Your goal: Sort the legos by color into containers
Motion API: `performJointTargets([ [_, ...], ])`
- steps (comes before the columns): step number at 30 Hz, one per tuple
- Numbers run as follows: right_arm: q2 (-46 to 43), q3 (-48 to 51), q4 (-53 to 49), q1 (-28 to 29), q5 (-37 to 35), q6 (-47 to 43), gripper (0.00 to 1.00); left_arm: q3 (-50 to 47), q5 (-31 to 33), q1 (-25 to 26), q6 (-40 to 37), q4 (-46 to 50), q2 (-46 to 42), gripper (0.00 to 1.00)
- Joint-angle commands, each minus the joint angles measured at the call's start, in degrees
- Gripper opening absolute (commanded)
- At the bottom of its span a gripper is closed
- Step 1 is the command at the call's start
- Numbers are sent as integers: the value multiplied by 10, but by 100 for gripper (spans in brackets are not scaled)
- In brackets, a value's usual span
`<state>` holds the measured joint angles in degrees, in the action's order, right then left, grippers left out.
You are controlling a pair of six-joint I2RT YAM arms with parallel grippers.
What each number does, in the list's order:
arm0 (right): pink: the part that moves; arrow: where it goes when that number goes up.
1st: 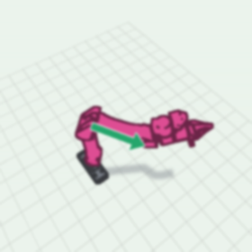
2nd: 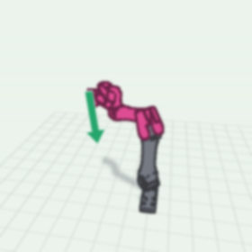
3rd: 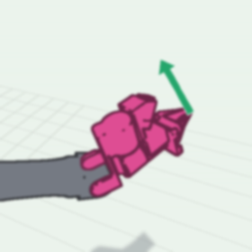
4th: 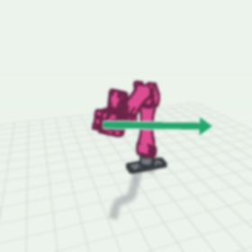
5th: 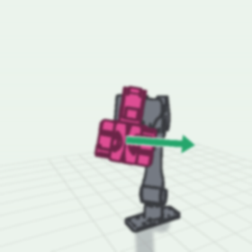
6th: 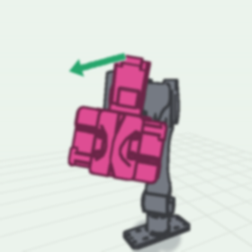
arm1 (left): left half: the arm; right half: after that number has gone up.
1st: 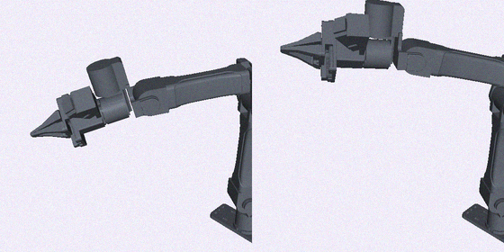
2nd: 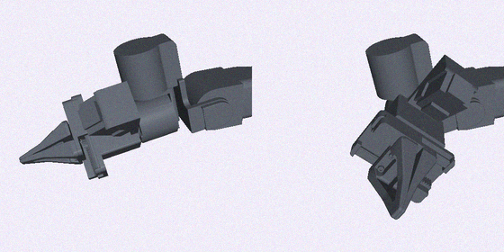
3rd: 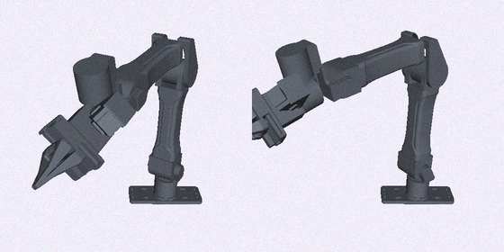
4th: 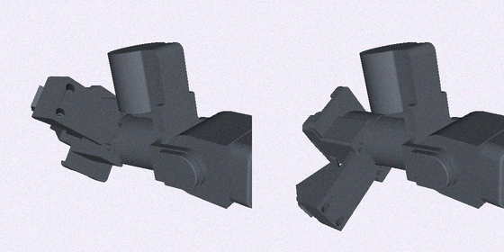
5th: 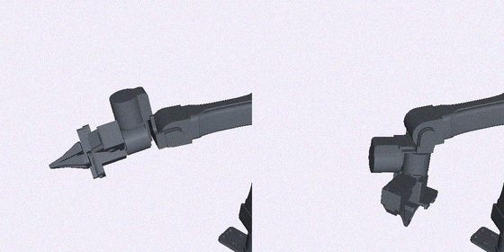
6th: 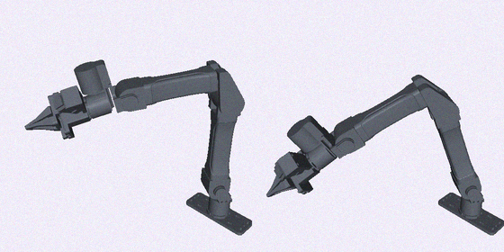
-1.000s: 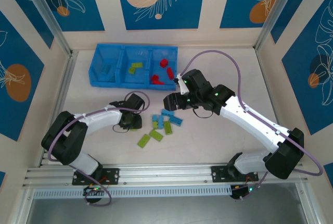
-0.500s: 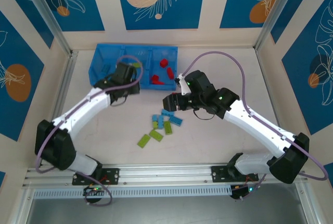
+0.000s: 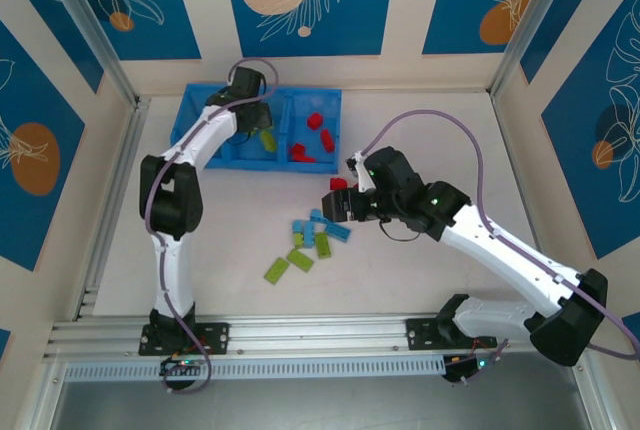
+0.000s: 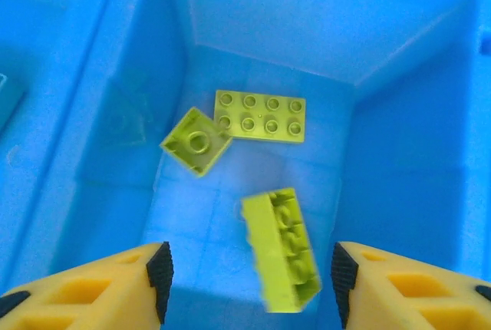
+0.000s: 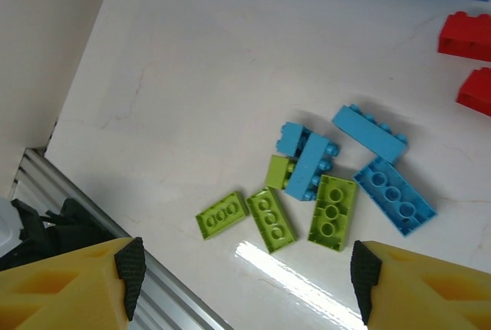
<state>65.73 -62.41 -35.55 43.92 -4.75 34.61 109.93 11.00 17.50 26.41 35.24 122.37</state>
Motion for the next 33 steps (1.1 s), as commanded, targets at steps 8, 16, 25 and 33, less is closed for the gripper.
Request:
performJointTargets([
  [8, 19, 43, 2, 7, -50, 20, 74, -212, -193, 39, 28, -32, -373, 57],
  [16, 112, 26, 37, 19, -70, -120, 76, -383, -302, 106, -192, 35, -665, 63],
  [25, 314, -78, 0, 24, -135, -246, 73, -553, -239, 106, -311, 38, -814, 69],
  [33, 344, -125, 30, -42, -179, -123, 83, -587, -211, 106, -311, 34, -806, 89],
])
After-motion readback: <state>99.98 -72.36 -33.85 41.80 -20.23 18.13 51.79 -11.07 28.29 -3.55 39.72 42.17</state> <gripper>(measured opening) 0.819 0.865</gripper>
